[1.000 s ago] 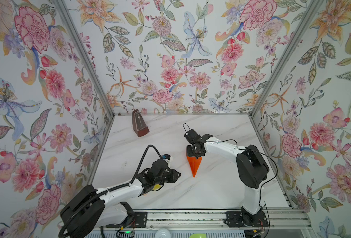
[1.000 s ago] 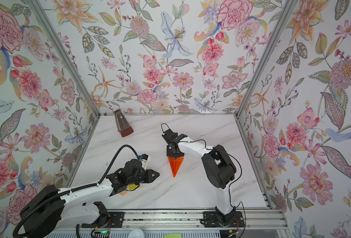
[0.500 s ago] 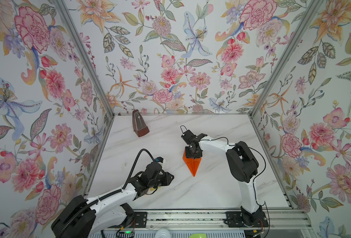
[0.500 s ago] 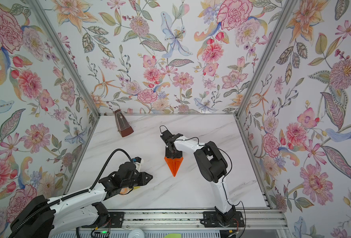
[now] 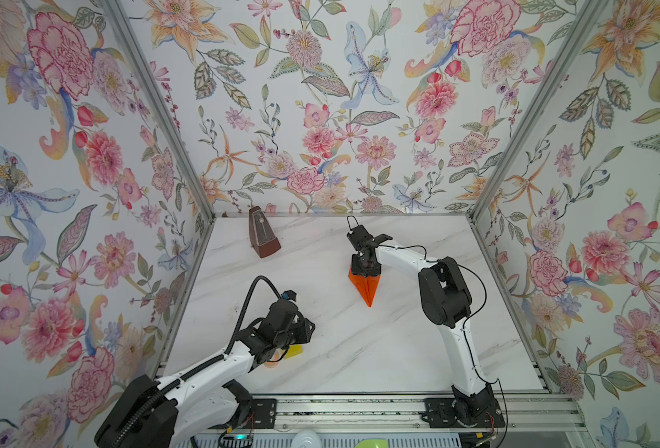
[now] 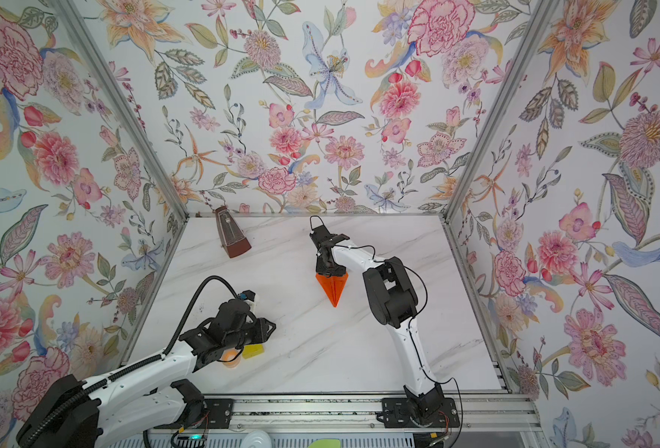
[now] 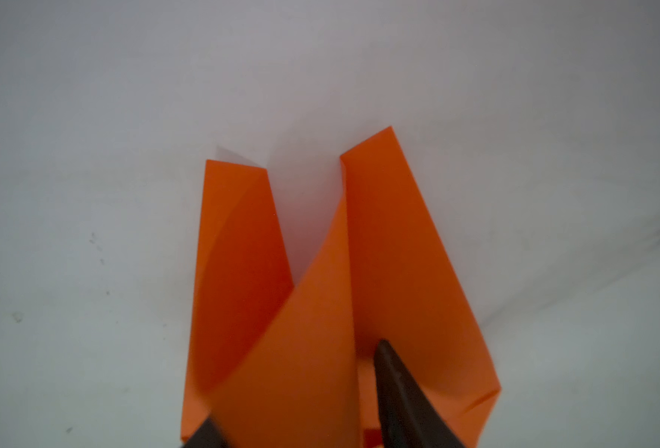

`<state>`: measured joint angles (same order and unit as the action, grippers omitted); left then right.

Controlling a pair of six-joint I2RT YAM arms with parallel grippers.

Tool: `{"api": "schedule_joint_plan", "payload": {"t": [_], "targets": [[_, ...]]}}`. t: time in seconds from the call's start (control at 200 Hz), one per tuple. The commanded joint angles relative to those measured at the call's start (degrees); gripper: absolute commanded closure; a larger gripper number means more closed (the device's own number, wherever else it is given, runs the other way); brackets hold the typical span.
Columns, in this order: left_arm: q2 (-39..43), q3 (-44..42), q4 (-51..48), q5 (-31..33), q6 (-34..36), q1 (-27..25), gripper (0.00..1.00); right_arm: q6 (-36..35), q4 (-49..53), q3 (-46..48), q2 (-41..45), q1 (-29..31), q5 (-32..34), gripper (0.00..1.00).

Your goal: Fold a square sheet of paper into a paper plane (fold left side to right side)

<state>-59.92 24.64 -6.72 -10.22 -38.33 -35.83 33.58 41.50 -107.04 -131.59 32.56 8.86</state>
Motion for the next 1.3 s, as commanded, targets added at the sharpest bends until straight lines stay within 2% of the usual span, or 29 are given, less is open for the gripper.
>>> {"api": "schedule_joint_plan", "payload": {"t": [0.0,0.075,0.155,0.245,0.28,0.3,0.32,0.465,0.575,0.681,0.806,0.901,0.931,0.991,1.041,1.181,1.221,1.266,1.296], "targets": [[1.06,4.35,-6.74,6.86,6.72,2.89,0.65,-3.32,4.44,-4.63,2.87,-0.71,0.59,0.53],[0.63,6.68,-9.8,10.84,10.25,5.3,0.57,-4.69,4.54,-4.35,6.55,-3.03,0.29,0.46],[-0.12,8.68,-11.68,16.11,14.05,7.69,0.42,-5.89,4.48,-2.33,10.86,-4.51,0.92,0.21],[-1.63,10.1,-11.4,21.79,17.7,10.43,0.22,-7.66,4.43,1.18,15.7,-6.29,3.0,0.02],[-2.38,10.83,-11.2,23.34,18.11,11.97,0.16,-8.28,4.11,3.01,17.68,-7.17,3.93,0.01],[-2.65,11.35,-11.26,23.48,18.57,13.0,0.05,-8.55,3.71,4.24,18.86,-7.73,4.35,0.01],[-3.02,11.78,-10.84,23.8,19.21,13.82,0.01,-8.97,3.14,5.35,20.03,-8.32,4.79,0.01],[-4.69,12.38,-4.87,32.77,25.19,15.95,0.01,-14.11,-6.39,20.63,30.63,-13.23,7.56,0.01],[-6.06,10.02,3.41,38.62,31.77,17.69,0.01,-20.37,-22.31,37.79,40.57,-16.47,13.33,0.01],[-6.04,4.19,16.28,37.32,39.79,19.3,0.01,-26.26,-36.37,52.35,47.37,-21.61,11.85,0.01],[-6.7,-5.35,37.21,33.56,44.19,21.69,0.01,-30.16,-57.54,69.48,52.72,-27.35,10.35,0.01],[-11.03,-12.55,56.7,30.71,48.11,22.61,0.01,-28.89,-71.7,78.2,52.91,-32.05,8.06,0.01],[-12.77,-12.67,60.27,31.7,50.16,22.75,0.01,-28.41,-75.33,80.59,52.27,-32.98,7.33,0.01],[-15.09,-11.43,61.4,31.52,50.72,23.5,0.01,-27.93,-83.24,83.52,50.59,-34.91,5.07,0.01],[-16.9,-10.76,62.11,30.23,50.14,24.52,0.01,-26.92,-81.14,82.96,50.94,-35.61,3.83,0.01],[-21.29,-6.6,64.15,26.45,49.02,26.27,0.01,-26.72,-95.21,87.3,47.48,-37.61,-3.38,0.01],[-22.1,-5.52,62.68,24.69,48.86,26.73,0.01,-27.0,-98.56,88.17,45.33,-37.59,-3.96,0.01],[-24.23,-5.9,65.79,21.56,48.84,27.24,0.01,-28.03,-103.51,89.34,43.03,-37.35,-5.23,0.01],[-25.09,-5.55,67.28,22.46,48.81,27.31,0.01,-28.31,-105.25,89.96,42.4,-37.03,-5.1,0.01]]}}
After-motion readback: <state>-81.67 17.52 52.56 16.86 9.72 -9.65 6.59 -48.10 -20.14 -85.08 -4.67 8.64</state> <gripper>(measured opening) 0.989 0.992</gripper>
